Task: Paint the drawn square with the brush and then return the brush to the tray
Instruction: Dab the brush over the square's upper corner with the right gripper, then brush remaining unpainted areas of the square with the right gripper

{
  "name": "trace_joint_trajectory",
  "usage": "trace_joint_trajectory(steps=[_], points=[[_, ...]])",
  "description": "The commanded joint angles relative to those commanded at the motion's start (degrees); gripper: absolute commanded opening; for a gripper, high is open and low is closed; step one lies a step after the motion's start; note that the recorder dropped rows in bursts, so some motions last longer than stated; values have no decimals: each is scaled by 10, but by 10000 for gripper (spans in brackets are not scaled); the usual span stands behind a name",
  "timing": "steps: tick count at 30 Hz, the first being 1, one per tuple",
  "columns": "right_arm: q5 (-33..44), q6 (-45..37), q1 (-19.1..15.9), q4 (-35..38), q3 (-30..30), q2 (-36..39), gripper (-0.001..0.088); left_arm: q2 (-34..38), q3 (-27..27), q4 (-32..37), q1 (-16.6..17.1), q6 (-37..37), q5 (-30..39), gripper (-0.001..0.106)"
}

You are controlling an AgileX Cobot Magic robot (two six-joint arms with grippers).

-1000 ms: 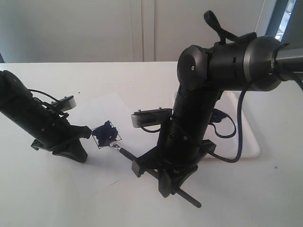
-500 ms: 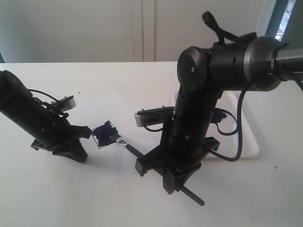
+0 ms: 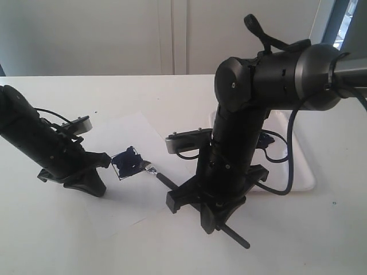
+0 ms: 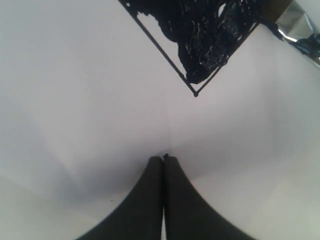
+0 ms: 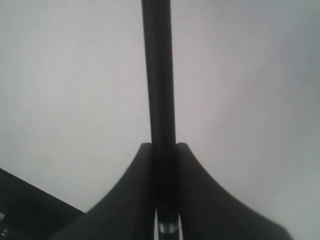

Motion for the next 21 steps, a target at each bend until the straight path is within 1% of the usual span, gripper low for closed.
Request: trace_joint_trajectory(steps=[6,13,17,21], points=[[-9,-1,0,4,-1,0,0,0,0,0,0,3,5,0],[-34,-6,0,6,-3,0,0,0,0,0,0,28,23,0],[-55,-44,0,48,-3,-6,0,-8,0,0,0,28,12,0],[-85,-65,0,82,-7,-20,0,-39,-1,0,0,28,-15,0]])
